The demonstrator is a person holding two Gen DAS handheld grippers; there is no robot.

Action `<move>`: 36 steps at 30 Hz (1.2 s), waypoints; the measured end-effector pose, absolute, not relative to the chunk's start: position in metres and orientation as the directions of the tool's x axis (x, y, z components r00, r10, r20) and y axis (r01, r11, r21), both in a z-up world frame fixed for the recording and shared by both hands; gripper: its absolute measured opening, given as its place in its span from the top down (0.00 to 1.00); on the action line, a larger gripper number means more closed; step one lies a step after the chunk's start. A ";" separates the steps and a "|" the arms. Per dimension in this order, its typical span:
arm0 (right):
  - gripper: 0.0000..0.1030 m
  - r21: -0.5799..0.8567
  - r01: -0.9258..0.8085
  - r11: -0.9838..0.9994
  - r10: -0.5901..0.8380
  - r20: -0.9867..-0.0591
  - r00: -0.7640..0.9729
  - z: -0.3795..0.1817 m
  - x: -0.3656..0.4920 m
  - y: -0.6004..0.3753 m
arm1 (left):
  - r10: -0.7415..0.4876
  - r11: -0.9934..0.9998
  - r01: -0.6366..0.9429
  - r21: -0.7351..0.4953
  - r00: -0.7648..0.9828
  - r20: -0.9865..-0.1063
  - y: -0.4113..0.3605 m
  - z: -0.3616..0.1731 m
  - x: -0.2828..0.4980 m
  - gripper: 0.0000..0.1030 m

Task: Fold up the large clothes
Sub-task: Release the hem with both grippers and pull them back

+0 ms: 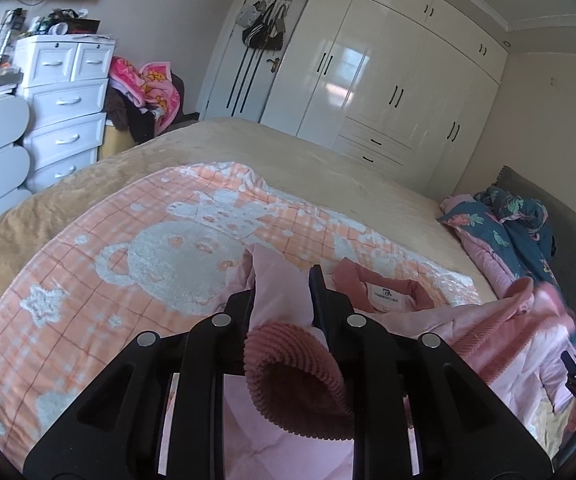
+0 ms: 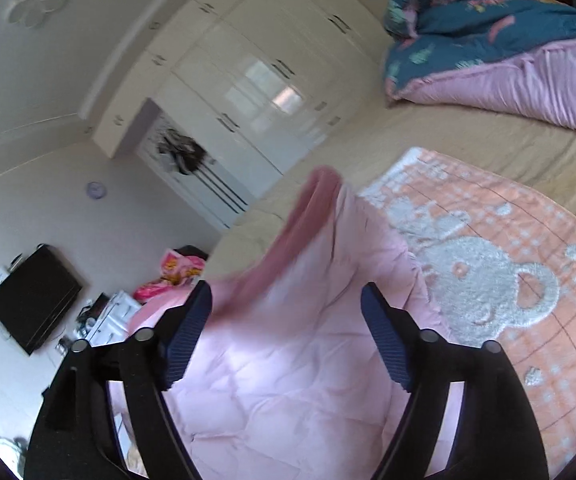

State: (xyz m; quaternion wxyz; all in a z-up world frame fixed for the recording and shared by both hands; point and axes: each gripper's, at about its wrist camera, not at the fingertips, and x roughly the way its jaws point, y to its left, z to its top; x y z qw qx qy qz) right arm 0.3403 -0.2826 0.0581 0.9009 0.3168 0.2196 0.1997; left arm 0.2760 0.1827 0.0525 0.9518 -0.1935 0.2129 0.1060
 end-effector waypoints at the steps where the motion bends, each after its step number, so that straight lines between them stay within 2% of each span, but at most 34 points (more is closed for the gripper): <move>1: 0.16 0.622 -0.227 0.749 0.491 -0.291 0.821 0.057 0.338 -0.277 | 0.120 0.905 -0.283 -0.317 0.886 -0.447 0.181 0.053 0.278 0.87; 4: 0.16 0.502 -0.225 0.835 0.450 -0.388 0.805 0.047 0.340 -0.259 | 0.125 0.912 -0.283 -0.298 0.882 -0.454 0.178 0.051 0.285 0.87; 11: 0.13 0.369 -0.222 0.902 0.409 -0.574 0.709 0.000 0.357 -0.217 | 0.141 0.921 -0.288 -0.263 0.874 -0.465 0.170 0.046 0.292 0.85; 13: 0.13 0.297 -0.219 0.929 0.363 -0.634 0.683 -0.010 0.360 -0.205 | 0.134 0.921 -0.284 -0.268 0.875 -0.464 0.169 0.047 0.292 0.83; 15: 0.09 0.284 -0.227 0.931 0.361 -0.649 0.670 -0.017 0.361 -0.199 | 0.129 0.921 -0.279 -0.272 0.877 -0.463 0.169 0.049 0.291 0.73; 16: 0.07 0.285 -0.228 0.931 0.363 -0.652 0.666 -0.019 0.360 -0.197 | 0.128 0.920 -0.279 -0.274 0.877 -0.463 0.168 0.049 0.291 0.67; 18: 0.06 0.270 -0.230 0.935 0.354 -0.657 0.666 -0.022 0.360 -0.195 | 0.115 0.924 -0.265 -0.277 0.881 -0.459 0.167 0.051 0.291 0.48; 23: 0.06 0.300 -0.218 0.929 0.367 -0.649 0.667 -0.019 0.357 -0.199 | 0.109 0.935 -0.239 -0.261 0.896 -0.431 0.153 0.064 0.284 0.26; 25: 0.06 0.317 -0.204 0.926 0.367 -0.635 0.680 -0.014 0.356 -0.205 | 0.091 0.940 -0.217 -0.263 0.904 -0.417 0.149 0.070 0.281 0.25; 27: 0.06 0.326 -0.188 0.926 0.359 -0.617 0.700 -0.007 0.354 -0.211 | 0.089 0.944 -0.209 -0.254 0.905 -0.417 0.145 0.074 0.279 0.18; 33: 0.05 0.307 -0.153 0.939 0.310 -0.565 0.765 0.014 0.344 -0.226 | 0.098 0.956 -0.203 -0.212 0.902 -0.421 0.139 0.077 0.273 0.10; 36: 0.05 0.268 -0.146 0.952 0.275 -0.545 0.792 0.025 0.340 -0.231 | 0.110 0.958 -0.212 -0.194 0.894 -0.434 0.140 0.076 0.268 0.09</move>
